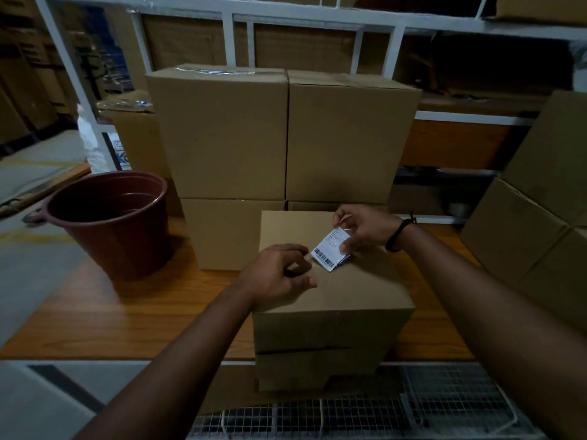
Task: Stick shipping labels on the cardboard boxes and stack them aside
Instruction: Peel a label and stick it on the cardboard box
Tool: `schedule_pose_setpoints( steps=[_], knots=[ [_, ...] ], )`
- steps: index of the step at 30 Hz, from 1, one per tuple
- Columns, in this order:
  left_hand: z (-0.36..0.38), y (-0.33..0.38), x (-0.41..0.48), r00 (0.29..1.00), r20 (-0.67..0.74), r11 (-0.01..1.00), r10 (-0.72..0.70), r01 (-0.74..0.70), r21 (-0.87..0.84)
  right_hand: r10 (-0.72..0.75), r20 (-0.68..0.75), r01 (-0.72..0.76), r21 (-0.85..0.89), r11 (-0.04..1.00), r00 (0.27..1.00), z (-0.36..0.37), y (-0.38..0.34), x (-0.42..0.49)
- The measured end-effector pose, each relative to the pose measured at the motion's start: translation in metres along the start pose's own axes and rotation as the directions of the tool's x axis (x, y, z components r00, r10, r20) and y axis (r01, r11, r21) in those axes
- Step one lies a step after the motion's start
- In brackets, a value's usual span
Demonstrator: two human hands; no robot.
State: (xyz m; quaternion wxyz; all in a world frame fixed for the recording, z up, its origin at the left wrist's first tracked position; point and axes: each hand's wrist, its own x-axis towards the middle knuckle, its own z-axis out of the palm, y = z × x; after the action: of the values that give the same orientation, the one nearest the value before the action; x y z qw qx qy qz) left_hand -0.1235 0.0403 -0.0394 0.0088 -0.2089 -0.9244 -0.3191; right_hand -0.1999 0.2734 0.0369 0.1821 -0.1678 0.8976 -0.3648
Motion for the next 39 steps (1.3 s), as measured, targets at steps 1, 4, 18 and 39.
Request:
schedule_pose_setpoints(
  steps=[1, 4, 18, 39],
  knots=[
    [0.000, -0.001, 0.001, 1.000, 0.002, 0.998, -0.012, 0.013, -0.053, -0.006, -0.032, 0.008, 0.064, 0.998, 0.999, 0.000, 0.000, -0.004],
    [-0.004, 0.001, 0.004, 0.996, -0.010, 0.960, -0.089, 0.083, -0.267, -0.013, -0.129, 0.036, 0.174, 0.984, 0.992, 0.003, 0.000, -0.017],
    [-0.017, 0.040, 0.028, 0.975, -0.052, 0.848, -0.214, 0.159, -0.506, 0.010, -0.292, 0.103, 0.368, 0.924, 0.956, 0.025, 0.012, -0.046],
    [-0.066, -0.030, 0.005, 0.823, -0.080, 0.313, -0.562, 0.121, -0.942, -0.131, -0.161, 0.185, 0.393, 0.901, 0.978, 0.047, -0.079, 0.064]
  ],
)
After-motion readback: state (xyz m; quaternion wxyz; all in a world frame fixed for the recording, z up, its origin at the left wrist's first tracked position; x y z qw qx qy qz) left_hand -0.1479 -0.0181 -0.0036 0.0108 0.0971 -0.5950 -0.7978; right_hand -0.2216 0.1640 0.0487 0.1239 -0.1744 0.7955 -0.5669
